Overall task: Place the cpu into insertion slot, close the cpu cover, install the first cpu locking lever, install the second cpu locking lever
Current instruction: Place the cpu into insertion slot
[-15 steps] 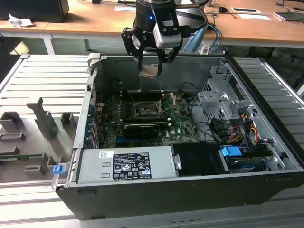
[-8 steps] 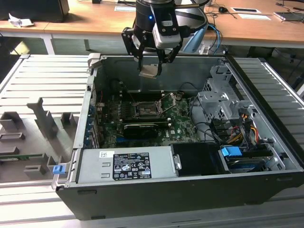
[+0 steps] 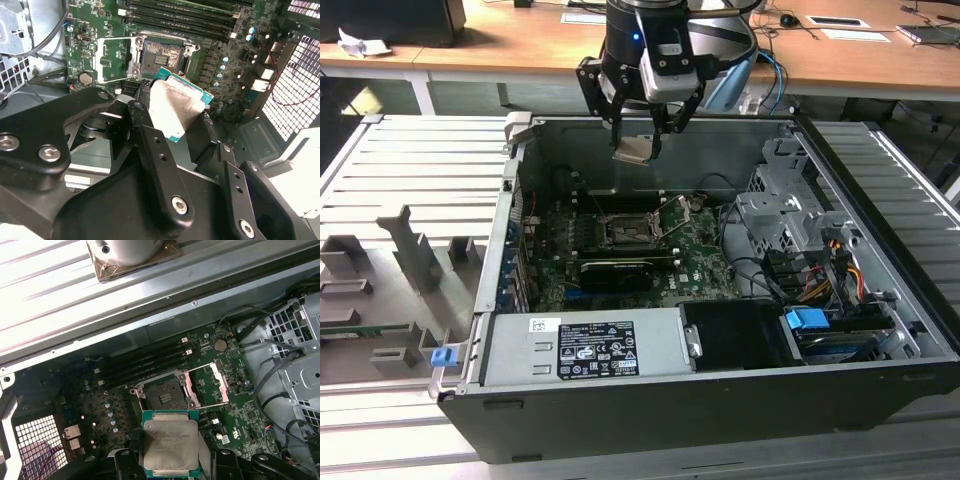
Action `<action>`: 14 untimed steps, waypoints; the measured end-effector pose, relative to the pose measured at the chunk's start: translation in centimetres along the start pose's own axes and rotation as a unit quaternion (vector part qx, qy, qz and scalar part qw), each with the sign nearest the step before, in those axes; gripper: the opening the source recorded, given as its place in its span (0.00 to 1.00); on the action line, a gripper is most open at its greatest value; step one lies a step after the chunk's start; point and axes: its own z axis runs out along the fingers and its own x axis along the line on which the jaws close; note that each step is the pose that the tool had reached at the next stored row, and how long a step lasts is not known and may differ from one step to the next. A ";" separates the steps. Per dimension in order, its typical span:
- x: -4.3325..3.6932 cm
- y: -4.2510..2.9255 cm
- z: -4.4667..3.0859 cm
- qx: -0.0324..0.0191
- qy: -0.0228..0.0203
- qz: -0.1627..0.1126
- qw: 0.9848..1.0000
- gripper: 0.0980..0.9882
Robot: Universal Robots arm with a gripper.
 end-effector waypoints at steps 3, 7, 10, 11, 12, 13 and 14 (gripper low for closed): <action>0.00 0.00 0.00 0.000 0.000 0.005 1.000 0.48; 0.00 0.00 0.00 0.000 -0.001 0.008 1.000 0.48; 0.00 0.00 0.00 0.000 -0.001 0.012 1.000 0.48; 0.00 0.00 0.00 0.000 -0.001 0.013 1.000 0.48; 0.00 0.00 0.00 0.000 -0.001 0.014 1.000 0.48; 0.00 0.00 0.00 0.000 -0.001 0.015 1.000 0.48; 0.00 0.00 0.00 0.000 -0.001 0.016 1.000 0.48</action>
